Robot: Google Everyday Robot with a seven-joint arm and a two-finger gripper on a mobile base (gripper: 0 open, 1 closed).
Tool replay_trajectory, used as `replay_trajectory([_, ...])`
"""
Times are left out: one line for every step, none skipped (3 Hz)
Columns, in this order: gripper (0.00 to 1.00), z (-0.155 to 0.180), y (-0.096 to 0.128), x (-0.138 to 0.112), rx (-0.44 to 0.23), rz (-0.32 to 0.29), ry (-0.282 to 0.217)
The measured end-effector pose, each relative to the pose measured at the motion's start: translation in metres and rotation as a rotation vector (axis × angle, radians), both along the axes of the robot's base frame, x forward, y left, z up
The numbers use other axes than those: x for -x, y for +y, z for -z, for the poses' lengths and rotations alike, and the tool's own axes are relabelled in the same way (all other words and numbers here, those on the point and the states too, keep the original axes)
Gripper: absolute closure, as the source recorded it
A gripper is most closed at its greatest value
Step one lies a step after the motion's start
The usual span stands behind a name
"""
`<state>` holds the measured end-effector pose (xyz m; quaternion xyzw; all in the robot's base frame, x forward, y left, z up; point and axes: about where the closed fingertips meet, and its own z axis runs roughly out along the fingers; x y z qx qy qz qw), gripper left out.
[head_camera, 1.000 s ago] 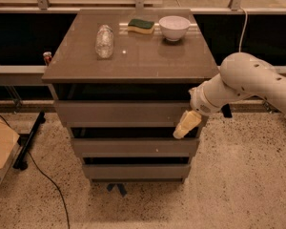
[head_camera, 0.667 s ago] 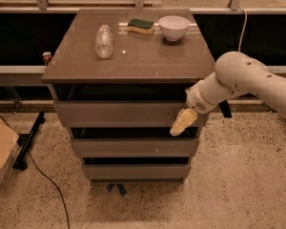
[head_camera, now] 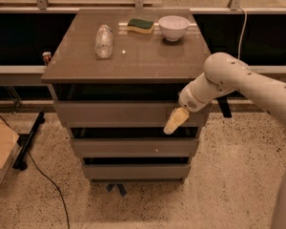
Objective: Open top drawer
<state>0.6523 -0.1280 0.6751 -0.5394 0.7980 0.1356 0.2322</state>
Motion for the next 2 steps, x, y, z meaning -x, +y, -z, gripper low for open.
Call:
replay_trajectory([0.19,0.013,0.011,0.0,-0.016,-0.024,0.041])
replay_trajectory([0.42,0.011,0.008,0.011,0.004,-0.05,0.048])
